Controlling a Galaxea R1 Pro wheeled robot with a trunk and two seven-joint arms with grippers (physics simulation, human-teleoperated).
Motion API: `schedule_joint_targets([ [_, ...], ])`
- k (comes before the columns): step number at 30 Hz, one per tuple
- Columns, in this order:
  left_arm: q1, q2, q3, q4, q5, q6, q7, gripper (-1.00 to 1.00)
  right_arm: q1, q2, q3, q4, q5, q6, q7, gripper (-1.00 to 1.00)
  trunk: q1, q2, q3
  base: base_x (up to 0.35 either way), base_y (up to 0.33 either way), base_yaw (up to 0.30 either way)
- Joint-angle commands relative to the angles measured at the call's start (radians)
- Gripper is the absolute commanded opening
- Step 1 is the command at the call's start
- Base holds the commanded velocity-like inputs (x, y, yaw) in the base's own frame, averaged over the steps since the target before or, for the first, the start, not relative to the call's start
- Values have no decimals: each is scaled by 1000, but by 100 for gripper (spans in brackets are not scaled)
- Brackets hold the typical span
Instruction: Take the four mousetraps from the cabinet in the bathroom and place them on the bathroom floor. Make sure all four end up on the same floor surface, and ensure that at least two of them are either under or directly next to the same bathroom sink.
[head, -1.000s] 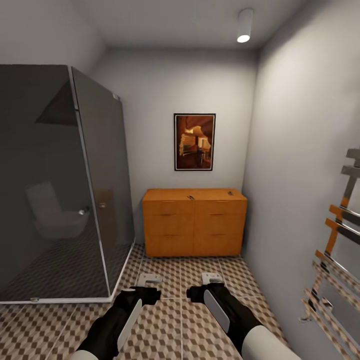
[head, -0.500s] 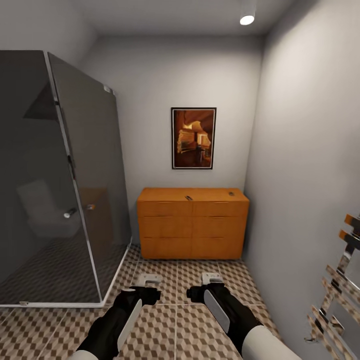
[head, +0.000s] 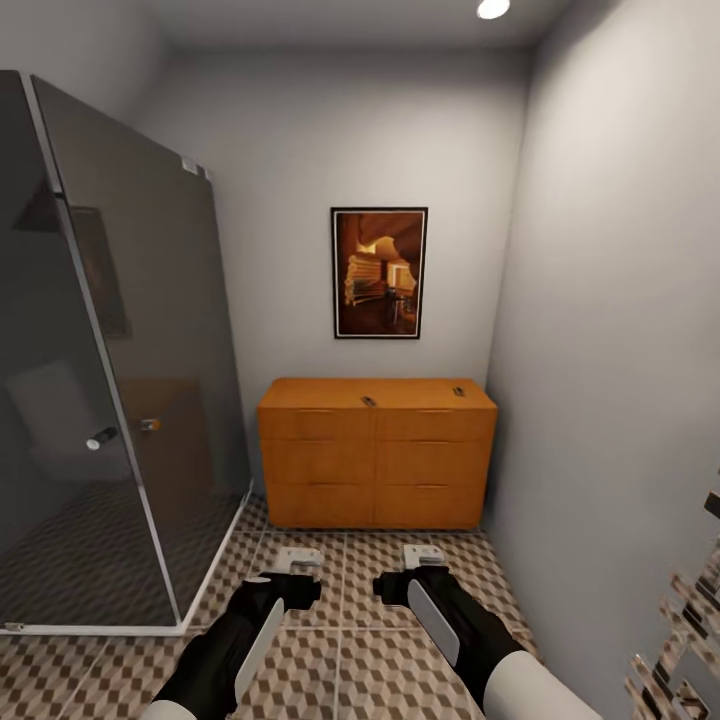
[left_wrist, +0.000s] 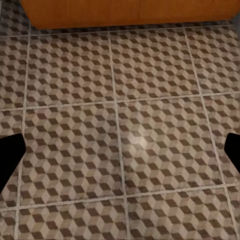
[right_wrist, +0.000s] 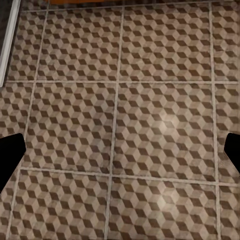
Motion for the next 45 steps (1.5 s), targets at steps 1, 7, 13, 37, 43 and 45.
schedule_joint_targets([
  [1, 0, 0, -3, -1, 11, 4, 9, 100, -1, -1, 5, -1, -11, 2, -10, 100, 1, -1, -1, 293, -58, 1],
  [7, 0, 1, -2, -1, 12, 4, 8, 100, -1, -1, 5, -1, -11, 3, -10, 100, 1, -1, -5, 298, -17, 1],
  [13, 0, 1, -2, -1, 12, 4, 8, 100, -1, -1, 5, -1, -11, 4, -10, 100, 1, -1, -12, 298, 56, 0],
  [37, 0, 1, -3, -1, 10, 4, 10, 100, -1, -1, 5, -1, -10, 0, -10, 100, 1, -1, -46, 235, -12, 0],
  [43, 0, 1, -4, -1, 9, 4, 12, 100, -1, -2, 4, -1, -11, -2, -10, 100, 1, -1, -49, 72, -28, 0],
  [45, 0, 1, -5, -1, 9, 4, 12, 100, -1, -2, 3, -1, -10, -2, -11, 100, 1, -1, -50, 40, -15, 0],
])
